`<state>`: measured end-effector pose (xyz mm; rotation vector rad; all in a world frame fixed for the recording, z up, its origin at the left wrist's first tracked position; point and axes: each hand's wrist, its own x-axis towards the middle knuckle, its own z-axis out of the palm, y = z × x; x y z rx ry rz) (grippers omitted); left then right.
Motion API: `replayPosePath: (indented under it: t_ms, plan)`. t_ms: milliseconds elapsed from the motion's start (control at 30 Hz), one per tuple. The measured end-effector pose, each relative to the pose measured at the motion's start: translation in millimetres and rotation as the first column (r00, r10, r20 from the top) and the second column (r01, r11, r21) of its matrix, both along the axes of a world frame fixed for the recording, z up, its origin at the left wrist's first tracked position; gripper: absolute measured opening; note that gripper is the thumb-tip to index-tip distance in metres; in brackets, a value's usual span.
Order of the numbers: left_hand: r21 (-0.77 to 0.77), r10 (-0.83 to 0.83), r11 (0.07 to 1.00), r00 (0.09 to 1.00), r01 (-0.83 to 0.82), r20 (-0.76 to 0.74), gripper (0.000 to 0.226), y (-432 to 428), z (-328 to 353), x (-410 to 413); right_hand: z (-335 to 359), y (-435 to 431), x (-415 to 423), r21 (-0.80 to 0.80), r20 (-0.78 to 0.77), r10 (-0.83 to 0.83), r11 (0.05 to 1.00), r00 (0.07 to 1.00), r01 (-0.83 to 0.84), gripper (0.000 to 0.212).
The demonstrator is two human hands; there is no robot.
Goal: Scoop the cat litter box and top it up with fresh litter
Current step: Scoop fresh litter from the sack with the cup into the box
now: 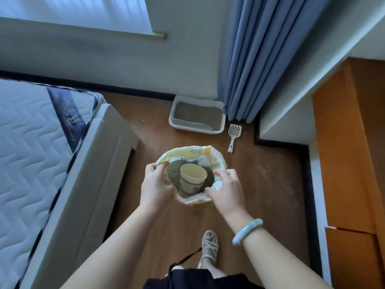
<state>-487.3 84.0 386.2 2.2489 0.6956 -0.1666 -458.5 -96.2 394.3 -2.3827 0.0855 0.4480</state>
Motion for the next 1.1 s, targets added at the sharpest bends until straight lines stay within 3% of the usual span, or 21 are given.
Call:
replayPosePath:
  t_ms: [233,600,700,1100]
  plan:
    - [0.008,-0.048,0.999,0.998,0.048,-0.032,0.065,41,-25,107,-24,42,103,-0.043,-0.029,-0.004,0.999,1.0,0.003,0.05]
    - [0.036,-0.217,0.975,0.973,0.221,-0.083,0.064,109,-123,259,-130,117,233,-0.048,-0.059,-0.189,0.981,0.98,0.186,0.051]
    - [0.014,-0.25,0.968,0.965,0.251,-0.079,0.066,118,-164,286,-171,126,259,-0.049,-0.032,-0.206,0.978,0.978,0.205,0.053]
    - [-0.077,-0.203,0.979,0.954,0.191,-0.219,0.067,126,-387,337,-392,129,314,-0.043,-0.16,-0.151,0.988,0.976,0.146,0.055]
